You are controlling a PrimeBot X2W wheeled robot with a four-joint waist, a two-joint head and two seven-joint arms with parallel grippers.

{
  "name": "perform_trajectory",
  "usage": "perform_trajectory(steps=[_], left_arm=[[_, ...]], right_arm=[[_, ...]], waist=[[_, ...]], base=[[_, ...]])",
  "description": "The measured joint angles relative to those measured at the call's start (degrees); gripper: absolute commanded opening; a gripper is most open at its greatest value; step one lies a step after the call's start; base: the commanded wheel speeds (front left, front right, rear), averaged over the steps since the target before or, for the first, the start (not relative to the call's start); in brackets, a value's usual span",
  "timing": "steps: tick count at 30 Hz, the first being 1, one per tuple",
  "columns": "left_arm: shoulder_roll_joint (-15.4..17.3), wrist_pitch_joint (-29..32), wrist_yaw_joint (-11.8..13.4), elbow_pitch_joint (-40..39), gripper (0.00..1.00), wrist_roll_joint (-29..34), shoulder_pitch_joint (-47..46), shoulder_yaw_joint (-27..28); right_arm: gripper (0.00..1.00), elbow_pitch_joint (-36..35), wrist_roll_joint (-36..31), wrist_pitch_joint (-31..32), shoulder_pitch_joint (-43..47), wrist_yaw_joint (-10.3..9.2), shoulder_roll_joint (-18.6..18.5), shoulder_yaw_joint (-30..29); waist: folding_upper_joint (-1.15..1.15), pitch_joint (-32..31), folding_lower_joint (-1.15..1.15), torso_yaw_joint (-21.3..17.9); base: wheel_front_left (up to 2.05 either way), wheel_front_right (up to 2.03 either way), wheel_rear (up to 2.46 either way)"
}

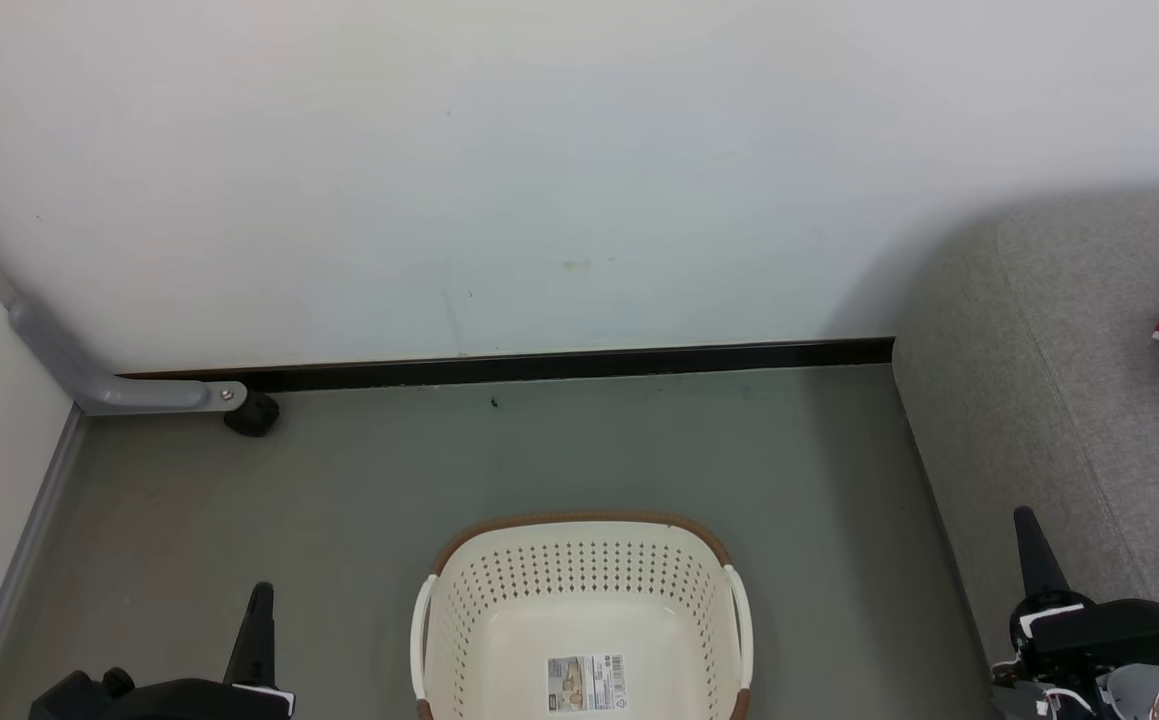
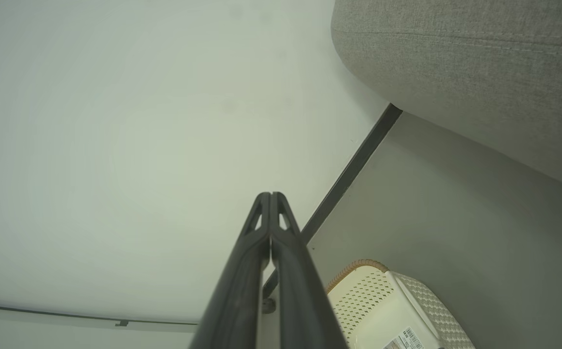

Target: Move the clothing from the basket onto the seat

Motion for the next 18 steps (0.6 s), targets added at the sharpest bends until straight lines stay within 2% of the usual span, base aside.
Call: perform_trajectory(steps=[18], left_arm=[[-0.8,3.7,-1.6,-2.1,0.00,-12.8,-0.4,2.3]], right_arm=[[0.00,-3.3,15.4,3.5,0.9,0.07,0.0,-3.2]], waist=[[0.00,0.1,0.00,-0.6]], base=[[0.00,0.00,0.00]])
